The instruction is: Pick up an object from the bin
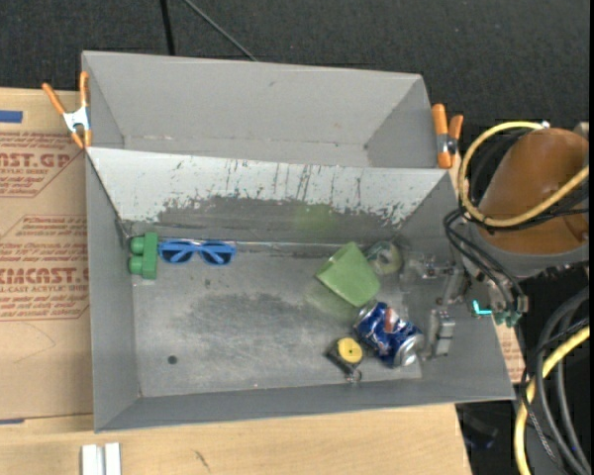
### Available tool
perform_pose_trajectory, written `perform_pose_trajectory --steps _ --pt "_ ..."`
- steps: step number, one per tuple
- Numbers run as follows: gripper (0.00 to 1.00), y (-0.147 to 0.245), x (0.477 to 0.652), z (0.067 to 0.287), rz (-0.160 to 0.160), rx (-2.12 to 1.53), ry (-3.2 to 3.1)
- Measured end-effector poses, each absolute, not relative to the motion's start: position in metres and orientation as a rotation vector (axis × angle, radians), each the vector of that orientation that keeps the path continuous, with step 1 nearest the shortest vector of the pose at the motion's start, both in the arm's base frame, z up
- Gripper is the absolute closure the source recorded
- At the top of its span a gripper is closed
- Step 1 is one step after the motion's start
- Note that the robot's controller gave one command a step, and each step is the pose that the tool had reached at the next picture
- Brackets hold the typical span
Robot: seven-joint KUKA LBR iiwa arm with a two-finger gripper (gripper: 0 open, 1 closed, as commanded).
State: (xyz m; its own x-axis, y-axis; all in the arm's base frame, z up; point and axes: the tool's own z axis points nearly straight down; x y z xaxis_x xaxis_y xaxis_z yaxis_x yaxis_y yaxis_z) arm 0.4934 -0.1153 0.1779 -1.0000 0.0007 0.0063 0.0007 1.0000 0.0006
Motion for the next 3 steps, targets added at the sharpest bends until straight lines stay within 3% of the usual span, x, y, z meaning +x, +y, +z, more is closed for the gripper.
perform_pose_trajectory --steps 1,2,3 --pt "0.0 -0.114 0.485 0.071 0.001 -0.207 -3.142" --pt "1.0 -0.114 0.484 0.073 0.0 -0.201 -3.137" --pt "1.0 -0.101 0.502 0.261 0.001 -0.197 -3.146"
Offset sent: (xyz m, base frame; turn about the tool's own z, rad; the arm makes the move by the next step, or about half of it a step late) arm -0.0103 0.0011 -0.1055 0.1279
